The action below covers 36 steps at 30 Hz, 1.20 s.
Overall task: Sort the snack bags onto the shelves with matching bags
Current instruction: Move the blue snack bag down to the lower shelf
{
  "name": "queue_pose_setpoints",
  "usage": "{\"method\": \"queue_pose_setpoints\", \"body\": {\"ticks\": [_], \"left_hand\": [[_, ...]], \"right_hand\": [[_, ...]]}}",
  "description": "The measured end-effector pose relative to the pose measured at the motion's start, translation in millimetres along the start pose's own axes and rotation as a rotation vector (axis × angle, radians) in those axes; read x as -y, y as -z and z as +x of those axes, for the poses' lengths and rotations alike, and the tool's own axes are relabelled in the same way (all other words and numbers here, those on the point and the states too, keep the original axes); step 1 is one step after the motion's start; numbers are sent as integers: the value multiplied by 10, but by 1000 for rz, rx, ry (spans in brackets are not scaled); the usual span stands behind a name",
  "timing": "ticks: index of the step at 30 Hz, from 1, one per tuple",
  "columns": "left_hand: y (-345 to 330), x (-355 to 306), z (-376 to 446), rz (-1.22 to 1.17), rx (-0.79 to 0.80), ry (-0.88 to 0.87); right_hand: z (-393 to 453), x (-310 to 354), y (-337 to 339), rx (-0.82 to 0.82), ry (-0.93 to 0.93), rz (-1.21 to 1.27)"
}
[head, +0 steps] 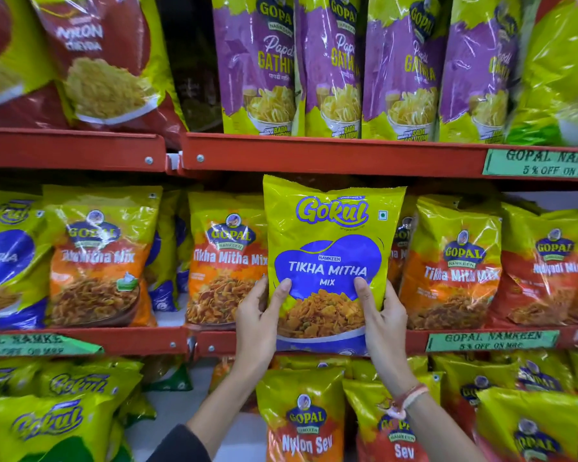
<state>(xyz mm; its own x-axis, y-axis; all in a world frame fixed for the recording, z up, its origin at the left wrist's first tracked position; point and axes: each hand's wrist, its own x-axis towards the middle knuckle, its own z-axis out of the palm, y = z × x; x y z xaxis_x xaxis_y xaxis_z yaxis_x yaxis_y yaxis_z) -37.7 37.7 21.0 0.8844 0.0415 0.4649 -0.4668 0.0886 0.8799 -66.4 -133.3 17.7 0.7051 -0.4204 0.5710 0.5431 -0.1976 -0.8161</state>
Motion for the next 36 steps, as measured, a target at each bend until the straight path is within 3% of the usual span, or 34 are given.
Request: {"method": "queue_pose_setpoints", "body": {"ticks": [9,23,29,36], "left_hand": [[860,-76,-657,28,23,47],[2119,976,-1675,172,73,566],[2331,1492,-1526,181,-35,881],[2558,2335,-1099,199,-134,1023]], "right_hand": [[-1001,224,-321,14,-47,-20],[-2493,-586,-830,259,-553,-353],[-2417,-981,-1215,399,-795,-449],[-2212,-1524,-1558,520,-951,-539]]}}
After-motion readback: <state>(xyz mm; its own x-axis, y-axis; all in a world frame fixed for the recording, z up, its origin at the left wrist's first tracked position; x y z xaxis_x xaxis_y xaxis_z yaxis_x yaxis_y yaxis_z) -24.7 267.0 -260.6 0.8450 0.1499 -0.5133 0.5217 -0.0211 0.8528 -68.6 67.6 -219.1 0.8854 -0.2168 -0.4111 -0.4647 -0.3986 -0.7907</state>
